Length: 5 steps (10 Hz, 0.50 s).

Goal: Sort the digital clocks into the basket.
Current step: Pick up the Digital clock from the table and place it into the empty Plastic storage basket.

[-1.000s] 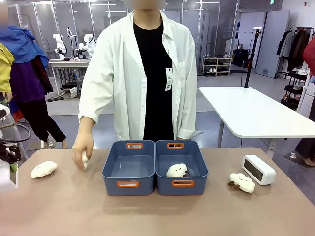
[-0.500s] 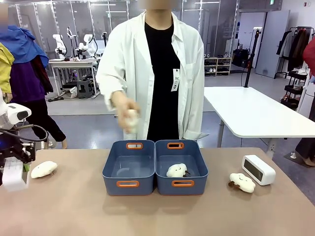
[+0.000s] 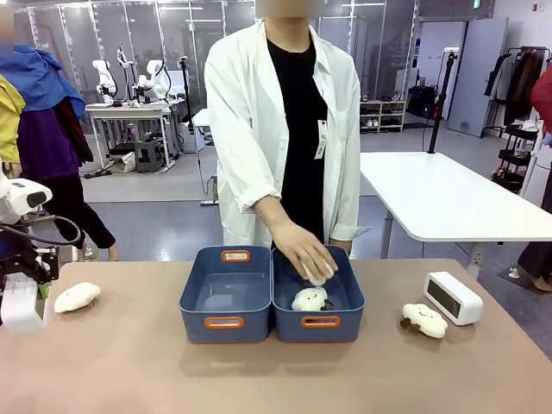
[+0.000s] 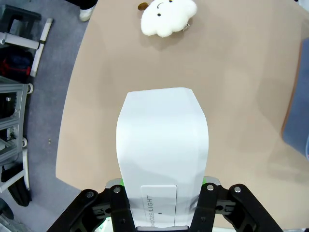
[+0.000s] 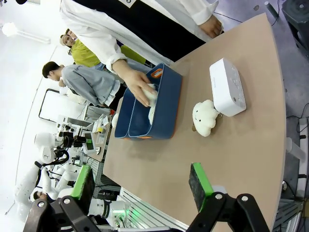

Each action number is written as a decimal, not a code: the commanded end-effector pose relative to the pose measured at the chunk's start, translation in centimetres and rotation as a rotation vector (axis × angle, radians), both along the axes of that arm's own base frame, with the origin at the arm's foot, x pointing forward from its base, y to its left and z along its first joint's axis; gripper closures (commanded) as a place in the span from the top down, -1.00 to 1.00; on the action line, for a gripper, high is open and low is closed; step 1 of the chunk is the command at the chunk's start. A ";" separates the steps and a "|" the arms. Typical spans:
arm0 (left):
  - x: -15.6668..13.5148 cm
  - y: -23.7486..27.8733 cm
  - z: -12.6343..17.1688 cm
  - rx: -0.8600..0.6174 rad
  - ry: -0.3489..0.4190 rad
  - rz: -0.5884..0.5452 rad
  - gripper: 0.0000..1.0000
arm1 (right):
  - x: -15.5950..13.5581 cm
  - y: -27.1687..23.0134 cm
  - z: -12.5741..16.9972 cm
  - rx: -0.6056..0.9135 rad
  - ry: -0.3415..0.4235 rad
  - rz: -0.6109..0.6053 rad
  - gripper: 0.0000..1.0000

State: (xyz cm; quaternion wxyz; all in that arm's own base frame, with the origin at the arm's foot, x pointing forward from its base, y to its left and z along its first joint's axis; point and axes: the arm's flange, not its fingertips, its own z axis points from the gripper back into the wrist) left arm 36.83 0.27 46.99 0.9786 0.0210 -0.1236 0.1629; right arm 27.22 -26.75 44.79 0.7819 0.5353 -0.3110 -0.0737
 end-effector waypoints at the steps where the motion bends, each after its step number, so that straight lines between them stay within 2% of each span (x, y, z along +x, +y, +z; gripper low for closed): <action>1: -0.2 0.4 0.6 -0.004 0.011 -0.018 -0.15 | -0.2 0.0 0.3 0.005 -0.023 -0.003 1.00; 2: -0.2 0.4 0.6 -0.004 0.011 -0.018 -0.15 | -0.2 0.0 0.3 0.005 -0.023 -0.003 1.00; 3: 0.0 0.0 0.0 0.000 0.000 0.000 0.00 | -0.2 0.0 0.3 0.005 -0.023 -0.003 1.00; 4: -0.6 -0.2 2.7 0.125 -0.132 -0.157 0.00 | -0.2 0.0 0.3 0.005 -0.023 -0.003 1.00; 5: -0.1 -0.9 5.3 0.171 -0.186 -0.343 0.00 | -0.2 0.0 0.3 0.005 -0.023 -0.003 1.00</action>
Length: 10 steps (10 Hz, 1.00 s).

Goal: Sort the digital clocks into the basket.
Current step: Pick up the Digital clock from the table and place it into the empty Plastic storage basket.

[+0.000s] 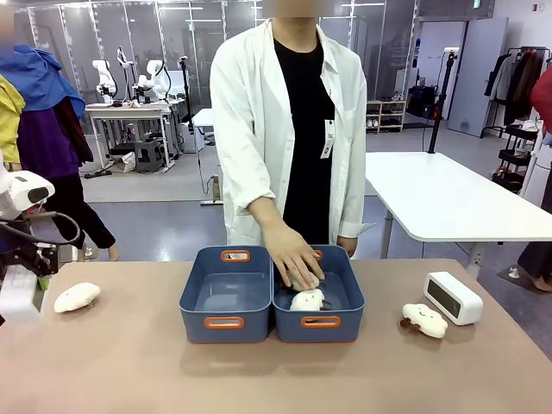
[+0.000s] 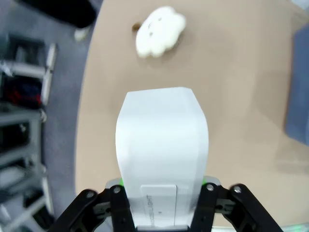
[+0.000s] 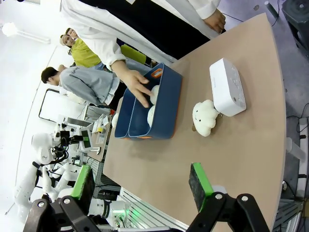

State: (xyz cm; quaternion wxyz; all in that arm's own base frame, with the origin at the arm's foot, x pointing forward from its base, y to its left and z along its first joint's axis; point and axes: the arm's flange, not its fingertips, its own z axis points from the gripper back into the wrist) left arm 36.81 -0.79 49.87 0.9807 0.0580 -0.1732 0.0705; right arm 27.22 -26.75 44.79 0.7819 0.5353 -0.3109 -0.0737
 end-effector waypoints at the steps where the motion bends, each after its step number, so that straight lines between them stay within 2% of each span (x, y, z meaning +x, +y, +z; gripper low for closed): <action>1: 1.0 -1.2 4.7 0.022 -0.075 -0.255 0.00 | -0.2 0.0 0.3 0.005 -0.023 -0.003 1.00; 2: 1.8 -3.2 6.3 0.032 -0.080 -0.315 0.00 | -0.2 0.0 0.3 0.005 -0.023 -0.003 1.00; 3: 2.2 -5.5 7.1 0.034 -0.053 -0.410 0.00 | -0.2 0.0 0.3 0.005 -0.023 -0.003 1.00; 5: 2.3 -10.7 7.2 -0.008 0.015 -0.601 0.00 | -0.2 0.0 0.3 0.005 -0.023 -0.003 1.00; 6: 2.7 -13.5 6.8 -0.006 0.037 -0.655 0.00 | -0.2 0.0 0.3 0.005 -0.023 -0.003 1.00; 8: 3.5 -16.9 5.8 0.028 0.082 -0.644 0.00 | -0.2 0.0 0.3 0.005 -0.023 -0.003 1.00; 10: 5.9 -20.9 4.8 -0.012 0.102 -0.620 0.00 | -0.2 0.0 0.3 0.005 -0.023 -0.003 1.00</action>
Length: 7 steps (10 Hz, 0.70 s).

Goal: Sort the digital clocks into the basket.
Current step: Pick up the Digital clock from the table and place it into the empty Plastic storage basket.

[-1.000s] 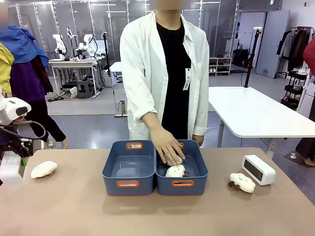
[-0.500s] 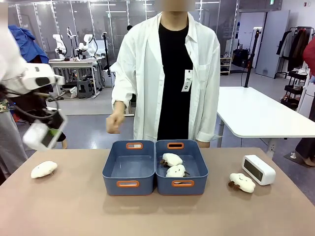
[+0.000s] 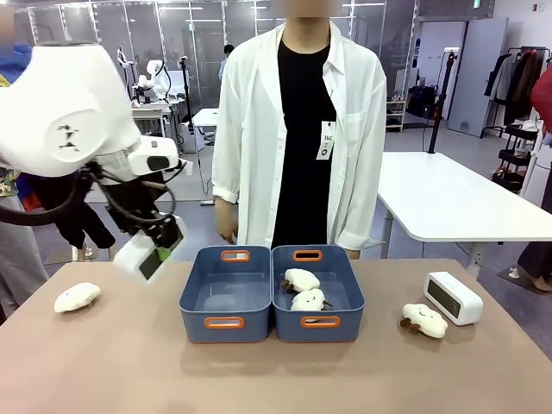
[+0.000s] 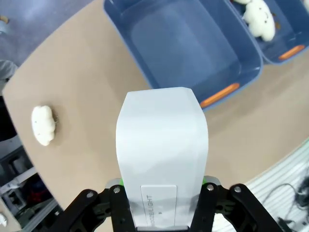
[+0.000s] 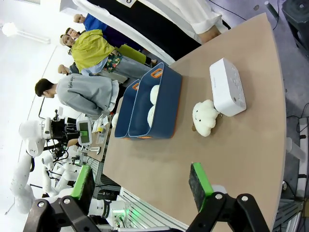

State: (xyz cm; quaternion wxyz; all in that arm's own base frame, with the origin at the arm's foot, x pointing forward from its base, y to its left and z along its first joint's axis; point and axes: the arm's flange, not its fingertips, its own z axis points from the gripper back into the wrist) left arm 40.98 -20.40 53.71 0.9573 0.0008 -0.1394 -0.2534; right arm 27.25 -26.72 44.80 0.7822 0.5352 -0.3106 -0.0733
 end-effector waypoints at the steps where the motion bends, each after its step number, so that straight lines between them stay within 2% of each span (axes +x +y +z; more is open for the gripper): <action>1: 3.8 -3.2 0.3 -0.065 0.047 0.097 0.00 | -0.2 0.0 0.3 0.006 -0.024 -0.003 1.00; 3: 7.9 -6.8 -1.9 -0.165 0.102 0.227 0.00 | -0.2 0.0 0.3 0.006 -0.024 -0.003 1.00; 5: 12.3 -9.0 -5.6 -0.193 0.106 0.378 0.00 | -0.2 0.0 0.3 0.006 -0.024 -0.003 1.00; 7: 14.5 -9.1 -9.9 -0.169 0.068 0.458 0.00 | -0.2 0.0 0.3 0.006 -0.024 -0.003 1.00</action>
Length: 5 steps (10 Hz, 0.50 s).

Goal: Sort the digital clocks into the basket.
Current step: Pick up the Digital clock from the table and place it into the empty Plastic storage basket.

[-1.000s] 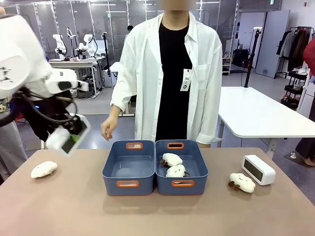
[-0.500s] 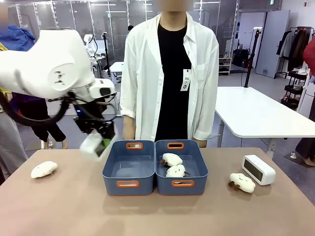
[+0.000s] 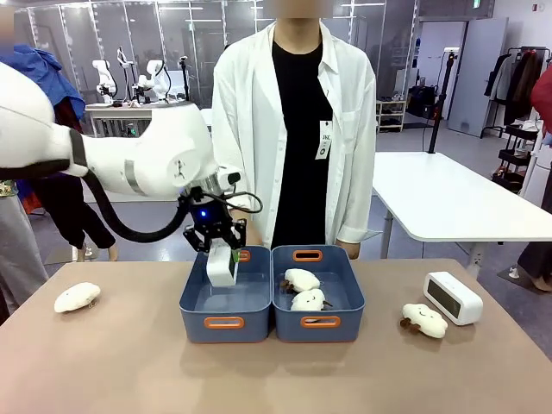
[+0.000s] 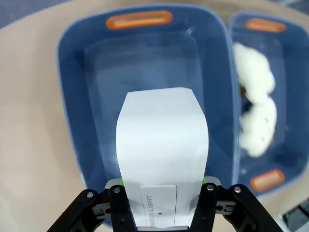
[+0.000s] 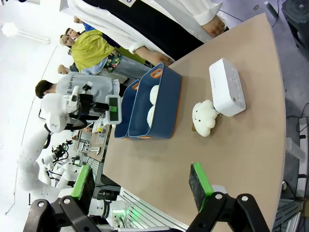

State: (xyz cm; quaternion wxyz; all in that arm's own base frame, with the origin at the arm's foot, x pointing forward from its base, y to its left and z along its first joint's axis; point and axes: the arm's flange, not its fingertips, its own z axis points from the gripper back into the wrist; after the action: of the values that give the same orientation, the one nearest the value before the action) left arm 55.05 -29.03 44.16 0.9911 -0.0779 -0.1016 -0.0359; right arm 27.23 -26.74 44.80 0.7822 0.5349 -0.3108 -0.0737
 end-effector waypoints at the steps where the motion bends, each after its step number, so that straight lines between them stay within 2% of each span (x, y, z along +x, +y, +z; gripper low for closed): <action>1: 0.8 -0.6 -2.6 0.056 -0.017 0.056 0.00 | -0.2 0.0 0.3 0.006 -0.024 -0.003 1.00; 3: 0.9 -0.5 -5.9 0.093 0.011 0.063 0.00 | -0.2 0.0 0.3 0.006 -0.024 -0.003 1.00; 5: 1.1 -0.2 -6.9 0.118 0.022 0.061 0.00 | -0.2 0.0 0.3 0.006 -0.024 -0.003 1.00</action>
State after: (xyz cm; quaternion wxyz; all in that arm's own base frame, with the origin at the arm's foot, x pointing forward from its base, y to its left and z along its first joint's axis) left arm 56.28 -29.22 36.74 0.9961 -0.0283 -0.0813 -0.0189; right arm 27.23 -26.75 44.80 0.7822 0.5349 -0.3108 -0.0737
